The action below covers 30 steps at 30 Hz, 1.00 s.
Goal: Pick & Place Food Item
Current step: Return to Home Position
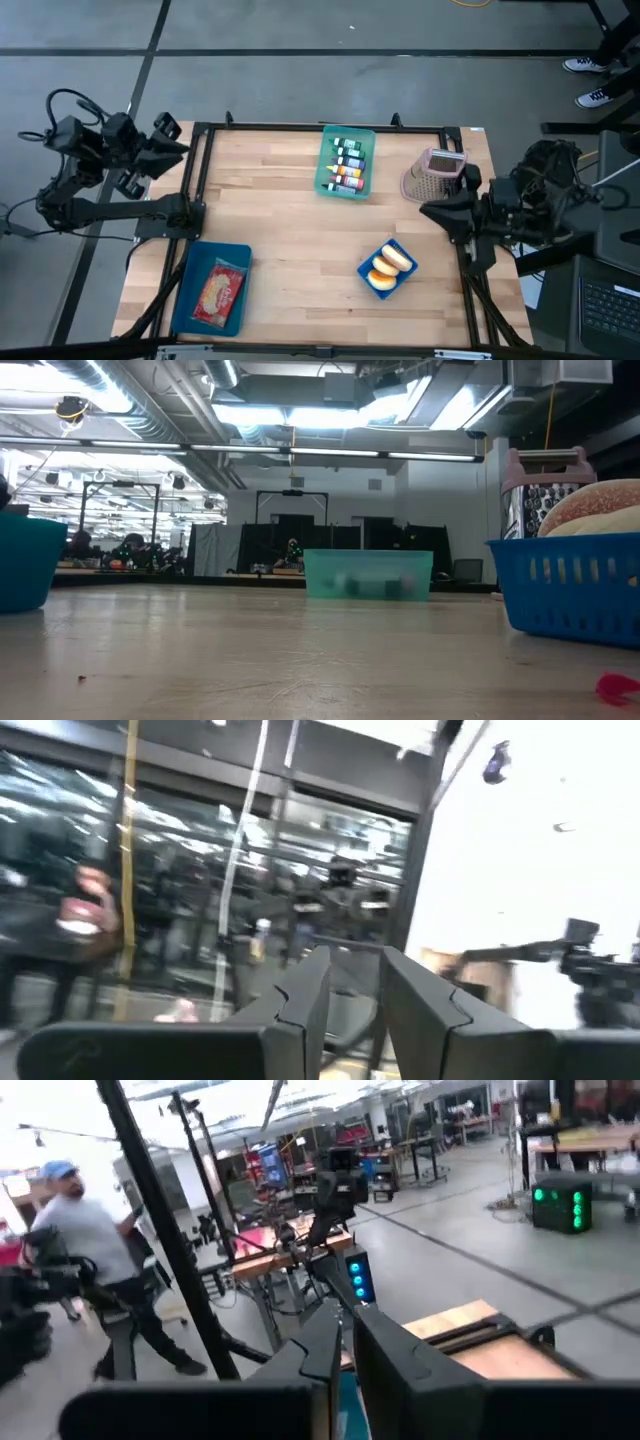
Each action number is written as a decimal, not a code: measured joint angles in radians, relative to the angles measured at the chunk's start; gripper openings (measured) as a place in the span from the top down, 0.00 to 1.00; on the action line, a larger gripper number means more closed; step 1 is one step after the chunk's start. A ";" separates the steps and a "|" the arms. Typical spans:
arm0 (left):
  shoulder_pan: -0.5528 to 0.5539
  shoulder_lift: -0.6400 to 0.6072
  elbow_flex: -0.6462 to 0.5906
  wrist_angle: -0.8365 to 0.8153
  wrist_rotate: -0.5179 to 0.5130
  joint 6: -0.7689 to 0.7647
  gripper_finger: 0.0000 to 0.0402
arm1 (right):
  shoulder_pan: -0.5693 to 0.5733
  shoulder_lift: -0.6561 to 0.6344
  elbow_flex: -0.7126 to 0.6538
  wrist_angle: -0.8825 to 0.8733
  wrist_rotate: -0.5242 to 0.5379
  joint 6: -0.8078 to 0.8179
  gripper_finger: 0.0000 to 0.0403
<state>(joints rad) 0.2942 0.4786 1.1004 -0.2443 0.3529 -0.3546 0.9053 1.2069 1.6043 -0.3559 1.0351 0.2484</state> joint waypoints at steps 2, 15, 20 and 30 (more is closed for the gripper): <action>0.000 0.000 0.000 -0.013 0.025 -0.034 0.79 | 0.005 0.002 0.000 0.001 -0.036 -0.053 0.92; 0.000 -0.125 -0.225 0.002 -0.039 0.020 0.79 | 0.188 -0.163 -0.243 0.046 0.082 0.008 0.92; 0.000 -0.311 -0.456 0.167 -0.044 -0.042 0.80 | 0.250 -0.248 -0.544 0.332 0.191 0.058 0.92; 0.000 -0.452 -0.655 0.120 -0.153 -0.070 0.79 | 0.238 -0.321 -1.145 1.522 -0.311 -0.522 0.92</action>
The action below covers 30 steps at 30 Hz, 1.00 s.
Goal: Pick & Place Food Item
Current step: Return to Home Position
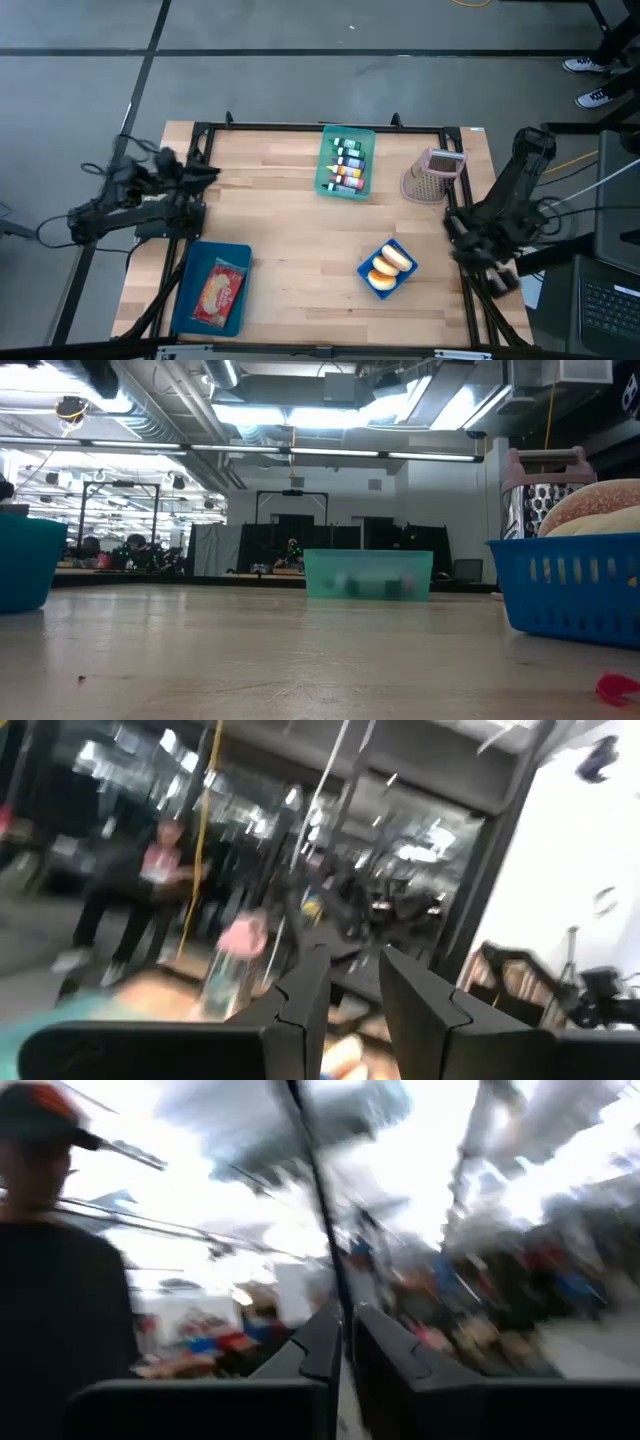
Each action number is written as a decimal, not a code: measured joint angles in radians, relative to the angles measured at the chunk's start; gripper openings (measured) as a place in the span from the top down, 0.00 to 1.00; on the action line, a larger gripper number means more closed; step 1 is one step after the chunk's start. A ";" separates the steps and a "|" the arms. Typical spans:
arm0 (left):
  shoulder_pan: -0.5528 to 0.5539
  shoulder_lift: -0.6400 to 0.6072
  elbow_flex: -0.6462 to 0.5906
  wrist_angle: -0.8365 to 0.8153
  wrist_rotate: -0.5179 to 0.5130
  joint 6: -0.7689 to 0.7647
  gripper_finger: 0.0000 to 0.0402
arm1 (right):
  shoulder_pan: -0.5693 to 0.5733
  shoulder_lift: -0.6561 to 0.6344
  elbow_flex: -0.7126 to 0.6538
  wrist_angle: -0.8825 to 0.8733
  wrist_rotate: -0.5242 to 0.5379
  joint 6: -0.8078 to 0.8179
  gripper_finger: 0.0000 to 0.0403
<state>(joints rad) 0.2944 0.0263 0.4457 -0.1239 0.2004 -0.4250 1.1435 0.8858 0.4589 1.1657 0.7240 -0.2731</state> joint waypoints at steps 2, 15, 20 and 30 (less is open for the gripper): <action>0.002 -0.004 -0.034 -0.034 -0.006 -0.003 0.79 | -0.002 0.001 -0.075 0.045 0.055 0.068 0.92; 0.002 -0.026 -0.324 0.231 -0.050 -0.032 0.78 | 0.000 0.000 -0.327 0.204 0.112 0.244 0.92; 0.002 -0.020 -0.432 0.312 -0.049 -0.087 0.78 | 0.000 0.000 -0.404 0.270 0.121 0.287 0.92; 0.002 -0.024 -0.436 0.254 -0.052 -0.078 0.78 | 0.000 0.001 -0.445 0.304 0.058 0.296 0.92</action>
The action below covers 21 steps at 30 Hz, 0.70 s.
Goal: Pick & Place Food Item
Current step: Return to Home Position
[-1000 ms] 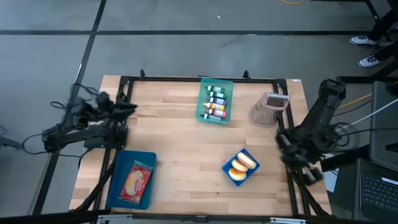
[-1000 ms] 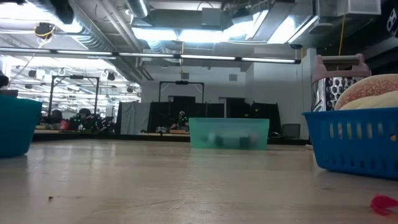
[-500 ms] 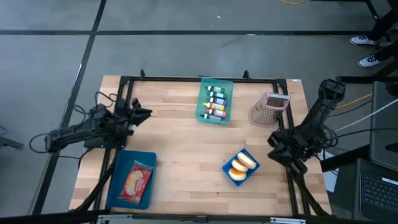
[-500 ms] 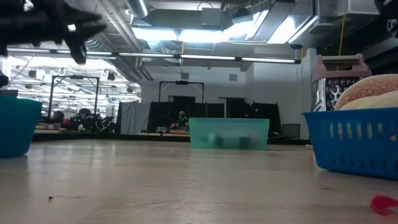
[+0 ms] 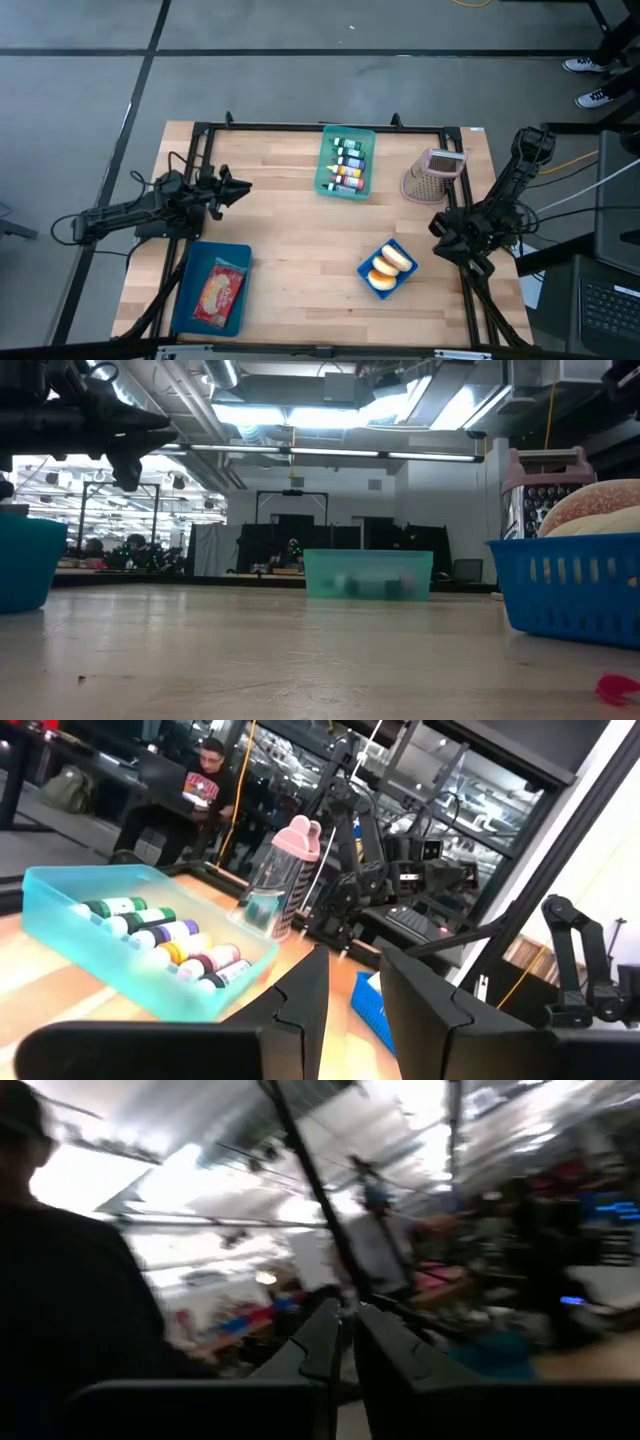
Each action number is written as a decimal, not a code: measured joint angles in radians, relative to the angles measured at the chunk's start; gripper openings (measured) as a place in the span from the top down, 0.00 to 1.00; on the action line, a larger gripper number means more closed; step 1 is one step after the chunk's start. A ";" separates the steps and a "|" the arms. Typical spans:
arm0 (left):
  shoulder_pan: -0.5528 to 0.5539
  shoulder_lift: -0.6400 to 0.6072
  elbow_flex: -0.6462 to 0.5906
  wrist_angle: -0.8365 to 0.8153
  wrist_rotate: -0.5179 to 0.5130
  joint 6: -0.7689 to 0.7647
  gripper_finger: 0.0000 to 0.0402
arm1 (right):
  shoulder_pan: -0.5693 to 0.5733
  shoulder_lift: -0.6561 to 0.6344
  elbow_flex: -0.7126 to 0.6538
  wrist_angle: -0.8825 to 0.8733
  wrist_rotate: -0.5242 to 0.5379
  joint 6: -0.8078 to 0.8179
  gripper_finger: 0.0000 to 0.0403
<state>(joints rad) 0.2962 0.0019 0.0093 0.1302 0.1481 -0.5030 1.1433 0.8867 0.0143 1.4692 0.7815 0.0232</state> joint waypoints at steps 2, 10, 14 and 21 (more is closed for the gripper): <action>0.000 0.000 0.000 -0.001 0.000 -0.004 0.78 | 0.000 0.000 0.000 0.029 -0.061 0.017 0.92; 0.000 0.000 0.000 0.005 0.002 -0.008 0.78 | 0.051 -0.105 0.000 0.100 -0.136 -0.160 0.92; 0.000 0.000 0.000 0.002 0.003 -0.011 0.78 | 0.157 -0.241 0.000 0.076 -0.134 -0.294 0.92; 0.000 0.000 0.000 0.002 0.066 -0.035 0.78 | 0.354 -0.465 0.000 0.033 -0.011 -0.441 0.92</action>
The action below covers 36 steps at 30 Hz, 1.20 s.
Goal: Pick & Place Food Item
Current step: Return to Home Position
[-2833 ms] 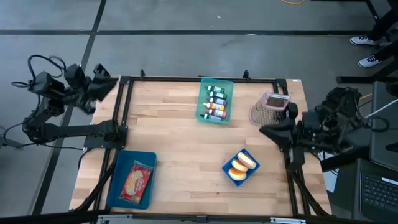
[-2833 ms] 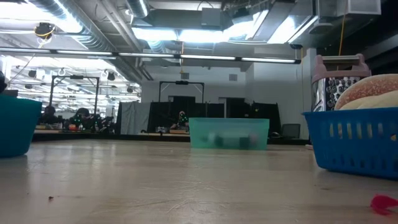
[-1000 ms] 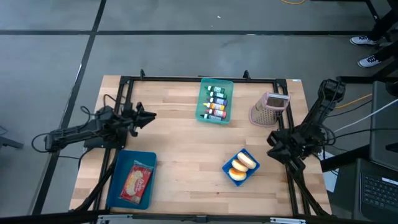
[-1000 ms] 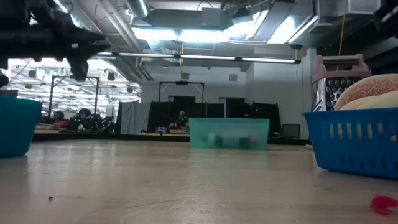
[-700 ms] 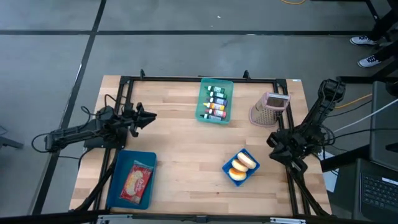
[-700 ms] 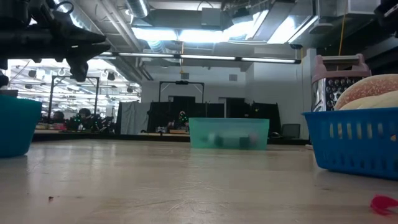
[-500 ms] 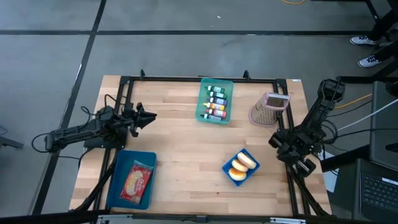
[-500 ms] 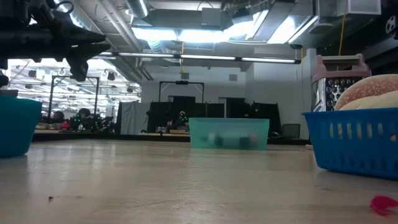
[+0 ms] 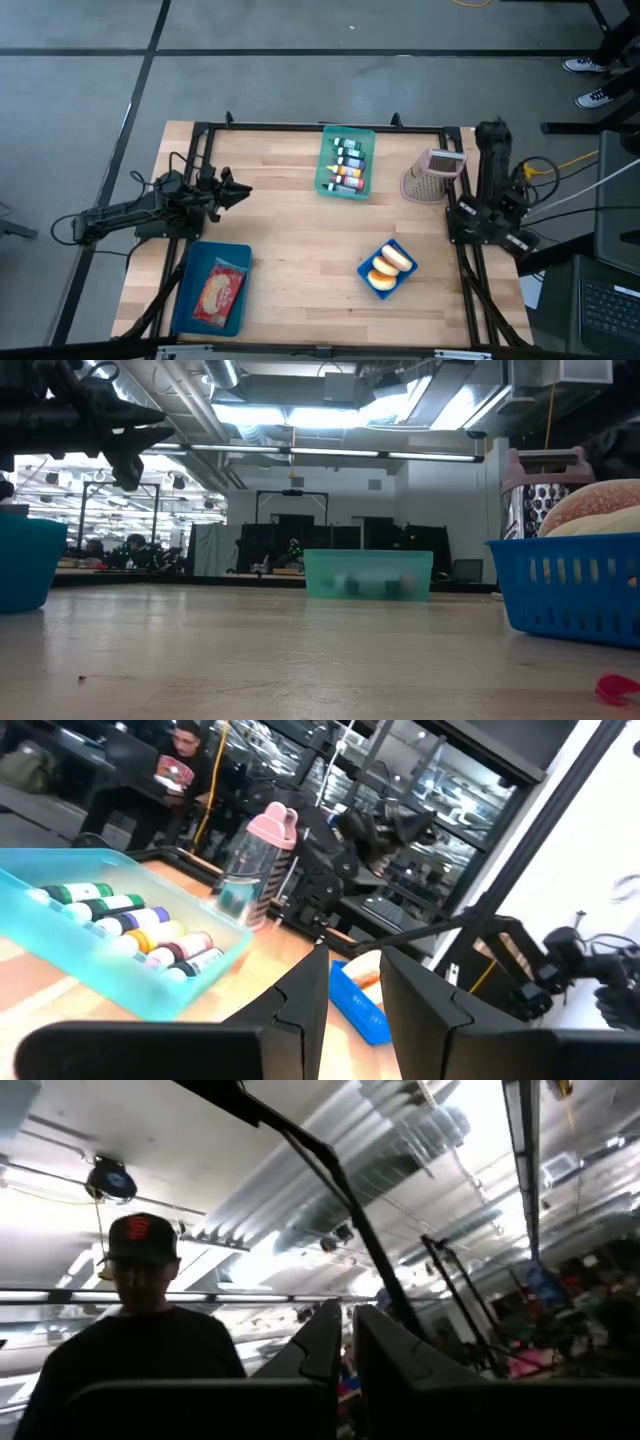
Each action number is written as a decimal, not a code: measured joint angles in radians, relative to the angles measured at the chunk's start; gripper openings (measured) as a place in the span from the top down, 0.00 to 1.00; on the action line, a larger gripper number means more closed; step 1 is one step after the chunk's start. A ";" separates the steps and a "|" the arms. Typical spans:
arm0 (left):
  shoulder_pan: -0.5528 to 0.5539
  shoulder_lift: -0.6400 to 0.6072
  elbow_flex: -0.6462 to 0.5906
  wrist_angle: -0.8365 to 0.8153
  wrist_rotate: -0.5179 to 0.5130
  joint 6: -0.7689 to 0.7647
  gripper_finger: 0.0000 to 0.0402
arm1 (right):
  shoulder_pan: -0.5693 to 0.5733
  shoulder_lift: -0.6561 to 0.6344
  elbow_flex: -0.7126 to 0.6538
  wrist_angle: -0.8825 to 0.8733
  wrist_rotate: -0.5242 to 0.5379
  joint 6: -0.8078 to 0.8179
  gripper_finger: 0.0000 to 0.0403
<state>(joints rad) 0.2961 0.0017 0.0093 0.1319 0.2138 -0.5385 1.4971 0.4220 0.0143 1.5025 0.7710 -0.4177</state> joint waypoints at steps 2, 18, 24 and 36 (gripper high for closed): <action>0.000 0.000 0.000 0.002 0.005 -0.001 0.78 | 0.000 -0.041 0.000 -0.030 -0.030 -0.009 0.92; 0.000 0.000 0.000 0.026 -0.018 0.062 0.78 | -0.064 -0.099 0.000 -0.207 -0.222 0.177 0.92; 0.000 0.000 0.000 0.025 -0.018 0.062 0.78 | -0.097 -0.100 0.000 -0.240 -0.256 0.198 0.92; 0.000 0.000 0.000 0.025 -0.018 0.062 0.78 | -0.188 -0.101 0.001 -0.338 -0.269 0.173 0.92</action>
<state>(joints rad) 0.2962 0.0021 0.0093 0.1570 0.1959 -0.4763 1.3091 0.3214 0.0148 1.1643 0.5020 -0.2444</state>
